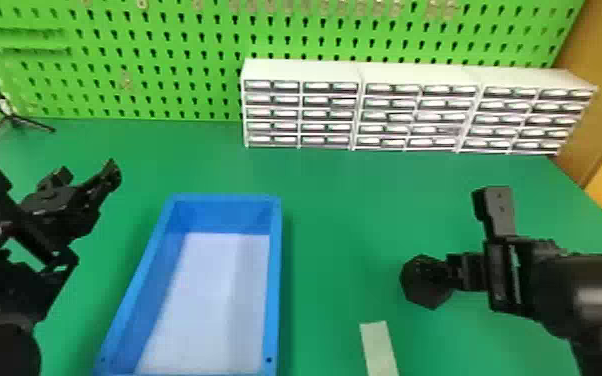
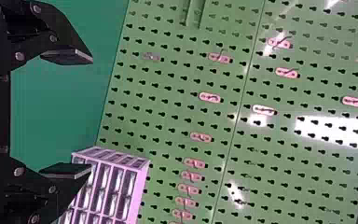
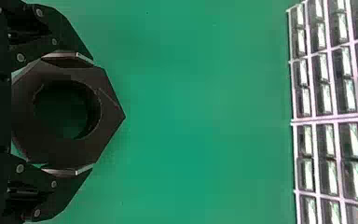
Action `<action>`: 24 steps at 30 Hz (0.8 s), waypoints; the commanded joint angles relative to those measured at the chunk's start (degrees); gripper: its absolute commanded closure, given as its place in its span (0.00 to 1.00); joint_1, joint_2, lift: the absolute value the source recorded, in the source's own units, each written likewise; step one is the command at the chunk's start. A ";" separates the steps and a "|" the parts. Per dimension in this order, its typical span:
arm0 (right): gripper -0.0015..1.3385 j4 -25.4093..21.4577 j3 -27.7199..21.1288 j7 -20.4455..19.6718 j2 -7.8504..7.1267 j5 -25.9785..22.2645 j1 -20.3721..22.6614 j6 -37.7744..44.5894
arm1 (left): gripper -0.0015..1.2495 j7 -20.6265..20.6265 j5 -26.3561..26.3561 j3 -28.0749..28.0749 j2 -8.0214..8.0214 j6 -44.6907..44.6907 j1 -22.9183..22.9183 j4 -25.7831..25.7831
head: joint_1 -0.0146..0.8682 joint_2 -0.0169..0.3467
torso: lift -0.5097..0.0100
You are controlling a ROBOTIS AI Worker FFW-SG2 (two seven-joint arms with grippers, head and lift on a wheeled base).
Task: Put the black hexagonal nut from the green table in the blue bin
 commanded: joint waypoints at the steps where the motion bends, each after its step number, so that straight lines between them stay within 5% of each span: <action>1: 0.37 1.72 1.42 0.42 0.09 1.45 -1.30 -0.78 | 0.35 0.00 0.11 0.00 0.00 -0.01 -0.09 0.08 | 0.80 0.07 | 0.79; 24: 0.37 3.66 1.68 2.17 0.27 5.32 -2.00 -1.48 | 0.35 0.00 0.37 -0.17 0.00 -0.01 -0.17 0.26 | 0.80 0.07 | 0.79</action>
